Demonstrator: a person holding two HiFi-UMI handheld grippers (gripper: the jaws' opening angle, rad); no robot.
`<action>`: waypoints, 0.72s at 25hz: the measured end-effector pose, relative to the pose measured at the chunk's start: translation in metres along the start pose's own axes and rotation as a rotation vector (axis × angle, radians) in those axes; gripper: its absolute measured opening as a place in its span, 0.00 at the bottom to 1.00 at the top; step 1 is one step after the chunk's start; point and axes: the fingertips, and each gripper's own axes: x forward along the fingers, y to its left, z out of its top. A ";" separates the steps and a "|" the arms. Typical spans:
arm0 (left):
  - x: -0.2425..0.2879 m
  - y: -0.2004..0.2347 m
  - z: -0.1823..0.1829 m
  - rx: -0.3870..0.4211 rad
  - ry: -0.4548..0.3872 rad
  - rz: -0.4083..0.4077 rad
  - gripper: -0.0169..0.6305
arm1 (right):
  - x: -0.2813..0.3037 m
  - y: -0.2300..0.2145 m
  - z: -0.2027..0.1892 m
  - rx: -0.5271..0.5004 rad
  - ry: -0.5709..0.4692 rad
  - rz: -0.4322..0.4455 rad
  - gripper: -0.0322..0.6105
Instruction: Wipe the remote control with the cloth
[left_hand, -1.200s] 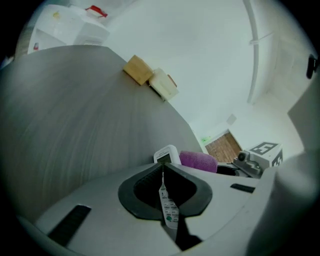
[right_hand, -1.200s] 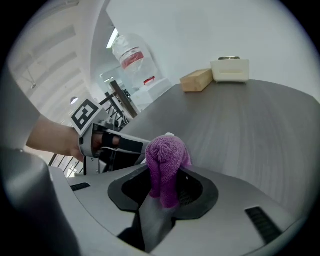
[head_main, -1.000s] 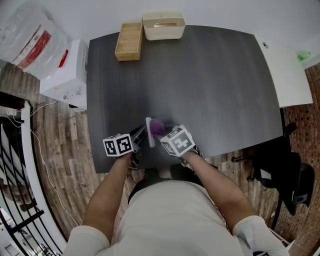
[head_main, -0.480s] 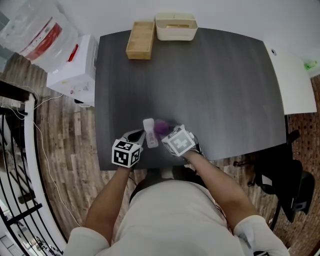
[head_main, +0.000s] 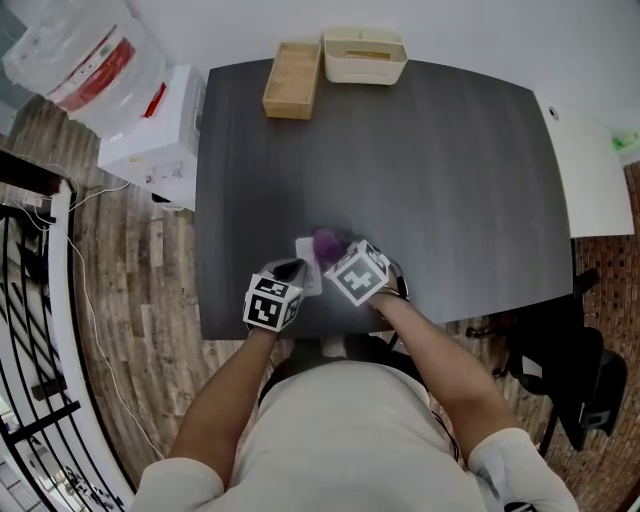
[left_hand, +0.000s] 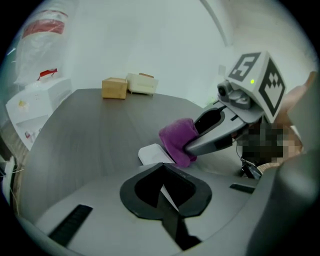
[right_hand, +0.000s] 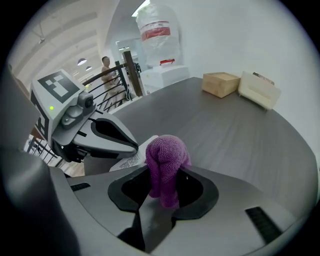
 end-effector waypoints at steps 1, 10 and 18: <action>0.001 -0.002 0.001 -0.004 -0.001 -0.007 0.03 | -0.001 0.000 -0.003 0.005 0.001 0.001 0.26; 0.022 -0.036 0.022 0.048 -0.021 -0.138 0.03 | -0.014 -0.008 -0.039 0.080 0.040 -0.019 0.26; 0.016 -0.039 0.012 0.164 0.011 -0.104 0.03 | -0.013 -0.013 -0.035 0.048 0.035 -0.030 0.26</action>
